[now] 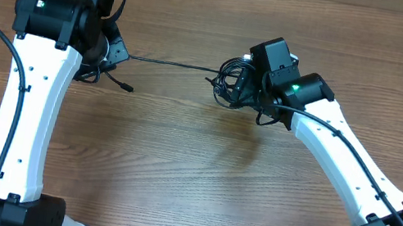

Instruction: Untangle cables

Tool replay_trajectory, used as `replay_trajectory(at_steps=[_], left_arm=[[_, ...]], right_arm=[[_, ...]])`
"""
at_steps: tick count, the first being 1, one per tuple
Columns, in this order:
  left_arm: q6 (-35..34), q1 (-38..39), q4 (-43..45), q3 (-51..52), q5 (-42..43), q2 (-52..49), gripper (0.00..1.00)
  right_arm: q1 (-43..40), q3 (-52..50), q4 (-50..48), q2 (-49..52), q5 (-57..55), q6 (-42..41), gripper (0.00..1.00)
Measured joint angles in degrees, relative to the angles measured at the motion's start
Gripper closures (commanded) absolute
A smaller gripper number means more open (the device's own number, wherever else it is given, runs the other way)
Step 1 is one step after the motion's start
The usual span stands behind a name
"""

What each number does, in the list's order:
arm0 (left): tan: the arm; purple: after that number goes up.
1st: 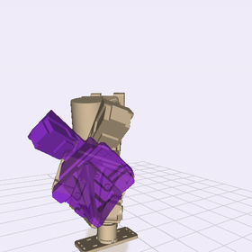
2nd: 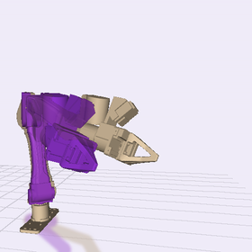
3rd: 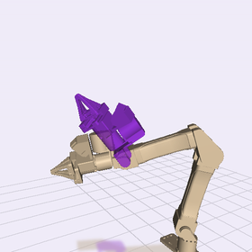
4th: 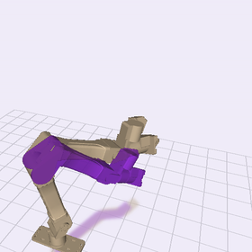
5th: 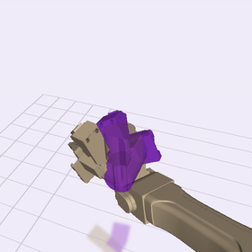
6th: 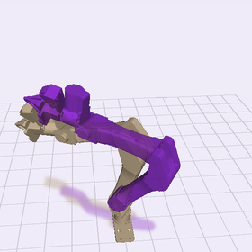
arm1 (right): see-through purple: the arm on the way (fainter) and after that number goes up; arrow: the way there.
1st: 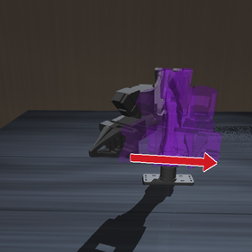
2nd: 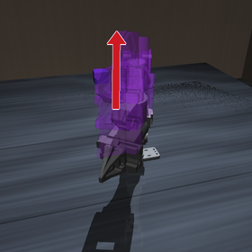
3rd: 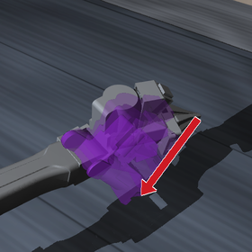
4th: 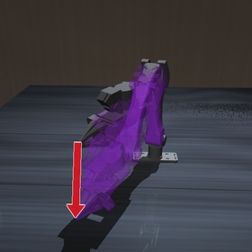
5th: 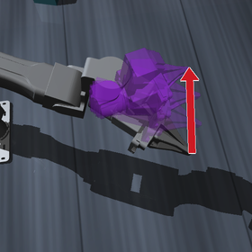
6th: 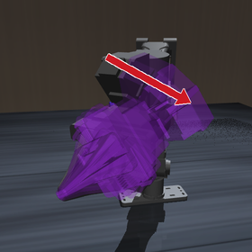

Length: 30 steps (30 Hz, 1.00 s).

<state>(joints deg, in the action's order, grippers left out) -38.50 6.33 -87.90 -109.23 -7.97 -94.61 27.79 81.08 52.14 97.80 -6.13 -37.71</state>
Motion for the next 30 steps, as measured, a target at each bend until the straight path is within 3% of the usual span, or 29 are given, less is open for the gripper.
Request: replay_trajectory(at_steps=[16, 20, 26, 30], left_arm=[[1.7, -0.9, 0.4, 0.0, 5.0, 0.0, 0.96], [6.2, -1.7, 1.7, 0.0, 10.3, 0.0, 0.96], [18.8, -1.0, 2.8, 0.0, 23.1, 0.0, 0.96], [22.2, 1.4, 3.5, 0.0, 25.6, 0.0, 0.96]], right_arm=[[-0.1, 0.0, 0.1, 0.0, -1.4, -1.7, 0.15], [-1.0, -0.1, -1.0, 0.2, -0.6, -1.9, 0.25], [-1.6, -0.1, -1.5, 0.2, 0.2, -2.5, 0.39], [-1.6, -0.1, -1.5, 0.2, 0.4, -2.7, 0.48]])
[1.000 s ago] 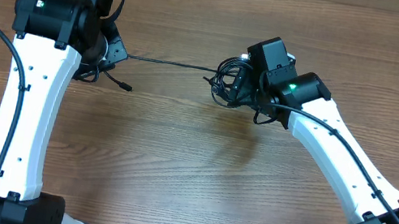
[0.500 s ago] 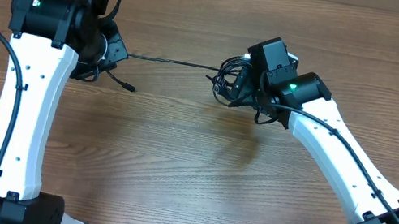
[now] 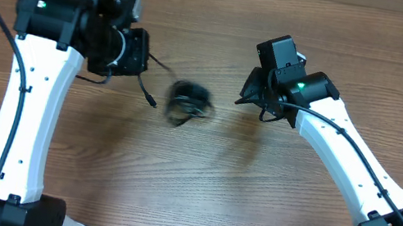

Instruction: Untangle cables

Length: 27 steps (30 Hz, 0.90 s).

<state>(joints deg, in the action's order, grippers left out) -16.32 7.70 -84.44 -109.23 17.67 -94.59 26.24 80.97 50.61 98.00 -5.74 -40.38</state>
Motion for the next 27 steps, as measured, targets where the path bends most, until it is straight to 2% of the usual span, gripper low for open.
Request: replay_trajectory(at_steps=[2, 5, 10, 21, 27], left_arm=[[0.0, 0.9, 0.1, 0.0, -0.1, 0.0, 0.96], [-0.2, 1.3, 0.0, 0.0, -0.3, 0.0, 0.96], [-0.2, 2.6, 0.8, 0.0, 0.1, 0.0, 0.96], [-0.2, 10.1, 4.1, 0.0, 0.8, -1.8, 0.96], [0.6, 11.8, 4.1, 0.0, 1.3, -2.3, 0.96]], right_arm=[[0.0, 0.0, 0.0, 0.0, 0.3, -0.1, 0.46], [0.0, 0.0, 0.0, 0.0, 0.6, -0.2, 0.38], [0.0, 0.0, -0.9, 0.0, 2.2, -0.1, 0.30], [0.0, 0.0, -1.1, 0.0, 4.3, 0.0, 0.24], [0.0, 0.0, -1.1, 0.0, 4.3, -0.1, 0.16]])
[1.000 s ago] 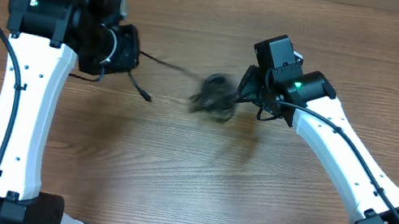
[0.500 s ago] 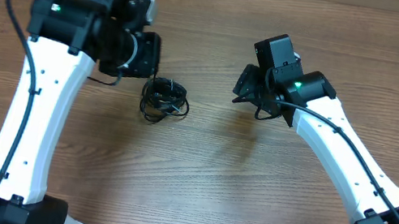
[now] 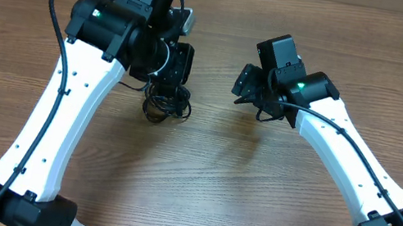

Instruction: Untangle cables

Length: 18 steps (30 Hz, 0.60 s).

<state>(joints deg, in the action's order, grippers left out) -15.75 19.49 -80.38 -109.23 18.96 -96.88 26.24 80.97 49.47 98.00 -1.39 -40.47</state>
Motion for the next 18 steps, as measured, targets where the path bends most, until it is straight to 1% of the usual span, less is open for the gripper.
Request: replay_trajectory(at_steps=[5, 12, 13, 14, 15, 18], left_arm=[[2.7, 2.8, 0.2, 0.0, 1.0, 0.0, 0.95], [3.8, 3.4, 0.3, 0.0, 2.3, 0.0, 0.96], [4.3, 3.5, 0.3, 0.0, 2.9, 0.0, 0.96], [5.1, 3.7, 0.3, 0.0, 3.4, 0.0, 0.96], [5.8, 4.0, 0.4, 0.0, 4.0, 0.0, 0.96], [7.3, 5.2, 1.5, 0.0, 5.6, 0.0, 0.96]], right_arm=[[0.0, 0.0, 0.0, 0.0, 0.1, 0.0, 0.15], [0.0, 0.0, 0.1, 0.0, 0.1, 0.0, 0.14], [0.0, 0.0, 0.0, 0.0, 0.1, 0.0, 0.12], [0.0, 0.0, 0.0, 0.0, 0.1, 0.0, 0.05], [0.0, 0.0, 0.0, 0.0, 0.1, 0.0, 0.02], [0.0, 0.0, 0.0, 0.0, 0.1, 0.0, 0.01]])
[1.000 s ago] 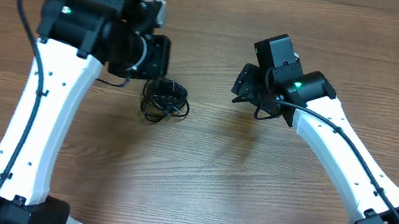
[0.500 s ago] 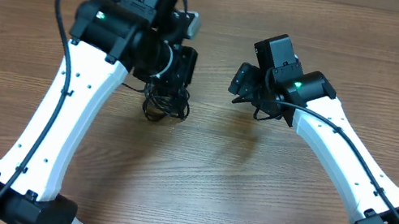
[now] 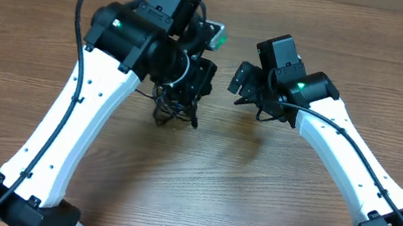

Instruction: Untangle cables

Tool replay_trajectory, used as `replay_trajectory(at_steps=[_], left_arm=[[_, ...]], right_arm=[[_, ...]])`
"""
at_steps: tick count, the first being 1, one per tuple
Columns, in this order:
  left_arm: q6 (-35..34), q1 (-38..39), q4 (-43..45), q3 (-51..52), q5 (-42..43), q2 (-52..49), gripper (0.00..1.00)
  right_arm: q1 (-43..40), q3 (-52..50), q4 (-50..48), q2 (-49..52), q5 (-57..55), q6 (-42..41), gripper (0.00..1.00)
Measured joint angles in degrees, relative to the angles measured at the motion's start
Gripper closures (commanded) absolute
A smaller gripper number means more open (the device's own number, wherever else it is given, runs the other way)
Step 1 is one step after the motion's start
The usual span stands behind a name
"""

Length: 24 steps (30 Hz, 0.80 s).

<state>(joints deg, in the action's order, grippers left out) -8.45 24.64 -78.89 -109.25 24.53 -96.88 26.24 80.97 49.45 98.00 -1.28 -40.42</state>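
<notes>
A black cable bundle (image 3: 172, 110) of tangled loops lies or hangs just below my left gripper (image 3: 196, 87), which is shut on part of the cable; the exact grip point is hidden under the wrist. A loose plug end (image 3: 194, 123) sticks out to the bundle's right. My right gripper (image 3: 238, 82) stands open a short way to the right of the left one, with nothing between its fingers and apart from the cable.
The wooden table (image 3: 198, 179) carries both arms. The left arm's own black supply cable (image 3: 88, 2) arcs over its upper link at the left. The two wrists are close together near the table's middle back.
My left arm has moved further right with the cable bundle, bringing it closer to my right gripper. The right arm has barely shifted and stays open.
First a cable strand was stretched taut between my left gripper at far left and the bundle held at my right gripper. Then the right gripper was open and the bundle lay near the left. The left arm has since brought it toward the centre.
</notes>
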Motion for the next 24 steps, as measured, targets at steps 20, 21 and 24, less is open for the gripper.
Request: replay_trajectory(at_steps=[20, 21, 24], left_arm=[[-4.9, 0.6, -6.4, -19.7, -4.2, 0.0, 0.96], [-5.7, 0.6, -6.8, -19.7, -5.5, 0.0, 0.96], [-8.3, 0.6, -7.5, -19.7, -9.4, -0.1, 0.96]], right_arm=[[0.0, 0.0, 0.3, 0.0, -0.1, 0.0, 0.01], [0.0, 0.0, 0.3, 0.0, -0.1, 0.0, 0.01], [0.0, 0.0, 0.6, 0.0, -0.2, 0.0, 0.01]])
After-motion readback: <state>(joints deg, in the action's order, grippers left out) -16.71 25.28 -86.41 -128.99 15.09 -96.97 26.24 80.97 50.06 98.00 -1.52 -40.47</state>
